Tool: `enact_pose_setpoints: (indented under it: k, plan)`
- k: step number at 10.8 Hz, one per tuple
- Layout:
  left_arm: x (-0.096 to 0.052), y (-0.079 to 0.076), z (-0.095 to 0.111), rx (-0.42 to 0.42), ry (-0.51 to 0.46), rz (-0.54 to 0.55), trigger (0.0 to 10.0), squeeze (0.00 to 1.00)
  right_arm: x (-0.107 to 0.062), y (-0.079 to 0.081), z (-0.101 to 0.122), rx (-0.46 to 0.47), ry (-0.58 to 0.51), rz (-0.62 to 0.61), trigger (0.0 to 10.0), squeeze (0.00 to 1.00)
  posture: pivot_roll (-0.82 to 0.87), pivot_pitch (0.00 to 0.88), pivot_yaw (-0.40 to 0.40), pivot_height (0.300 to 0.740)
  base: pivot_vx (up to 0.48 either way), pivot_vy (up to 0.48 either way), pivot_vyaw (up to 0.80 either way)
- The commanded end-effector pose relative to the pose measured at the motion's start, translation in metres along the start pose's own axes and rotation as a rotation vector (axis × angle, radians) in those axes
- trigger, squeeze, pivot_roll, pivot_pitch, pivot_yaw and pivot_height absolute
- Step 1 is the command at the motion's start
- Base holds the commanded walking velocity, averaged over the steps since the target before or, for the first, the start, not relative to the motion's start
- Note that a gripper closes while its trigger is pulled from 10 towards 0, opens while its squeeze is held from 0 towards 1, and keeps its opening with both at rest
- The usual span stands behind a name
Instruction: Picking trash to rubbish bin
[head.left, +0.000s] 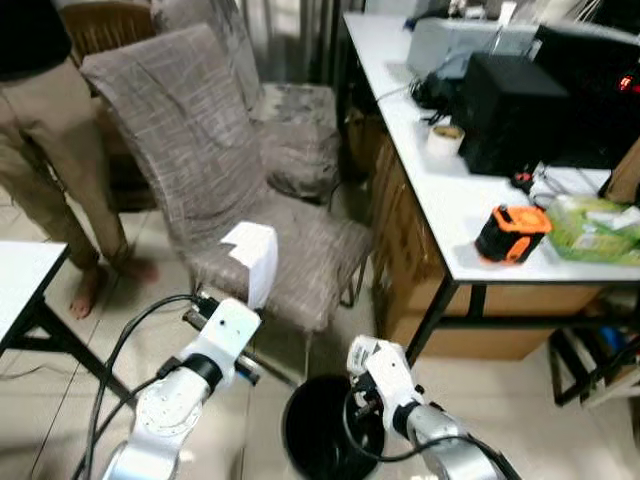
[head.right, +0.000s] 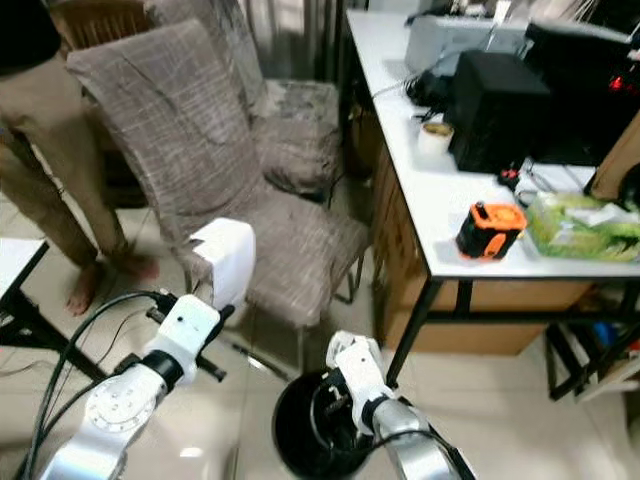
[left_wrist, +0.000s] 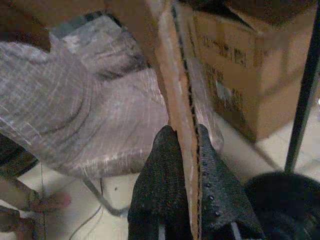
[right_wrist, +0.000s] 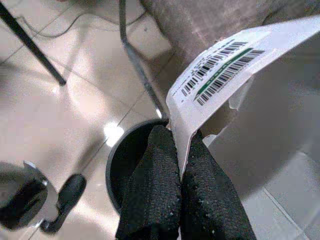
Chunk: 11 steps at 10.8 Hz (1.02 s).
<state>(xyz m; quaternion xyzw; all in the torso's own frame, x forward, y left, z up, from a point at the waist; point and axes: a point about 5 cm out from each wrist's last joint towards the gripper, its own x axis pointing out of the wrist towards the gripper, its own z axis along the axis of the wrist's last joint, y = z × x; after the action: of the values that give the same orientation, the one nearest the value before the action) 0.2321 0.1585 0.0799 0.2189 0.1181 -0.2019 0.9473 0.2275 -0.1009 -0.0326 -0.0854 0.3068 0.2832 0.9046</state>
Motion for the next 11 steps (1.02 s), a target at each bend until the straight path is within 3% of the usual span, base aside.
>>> enact_pose_setpoints:
  k: [1,6,7,8,9,11]
  plan:
    - [-0.002,-0.002,0.004,0.014,0.002,-0.03,10.0,0.0,0.004,-0.002,0.004,-0.019,0.003,0.011,10.0,0.0,-0.03,0.121,-0.047,0.74,0.0,0.0,0.0]
    - [-0.019,0.006,0.004,0.036,0.039,-0.027,10.0,0.0,0.02,-0.016,0.027,-0.066,0.008,-0.003,10.0,0.0,0.0,0.176,-0.054,0.74,0.0,0.0,0.0]
    - [-0.021,0.005,0.003,0.034,0.043,-0.026,10.0,0.0,0.021,-0.019,0.029,-0.058,0.007,-0.008,10.0,0.2,0.0,0.175,-0.055,0.74,0.0,0.0,0.0]
    - [-0.022,0.004,0.003,0.033,0.044,-0.027,10.0,0.0,0.021,-0.019,0.029,-0.057,0.007,-0.008,10.0,0.2,0.0,0.174,-0.054,0.74,0.0,0.0,0.0]
    - [-0.023,0.003,0.003,0.031,0.049,-0.028,10.0,0.0,0.021,-0.02,0.028,-0.06,0.015,-0.009,10.0,1.0,0.0,0.175,-0.058,0.74,0.0,0.0,0.0]
    - [-0.024,0.002,0.003,0.028,0.053,-0.029,10.0,0.0,0.021,-0.021,0.025,-0.059,0.023,-0.01,10.0,1.0,0.0,0.173,-0.059,0.74,0.0,0.0,0.0]
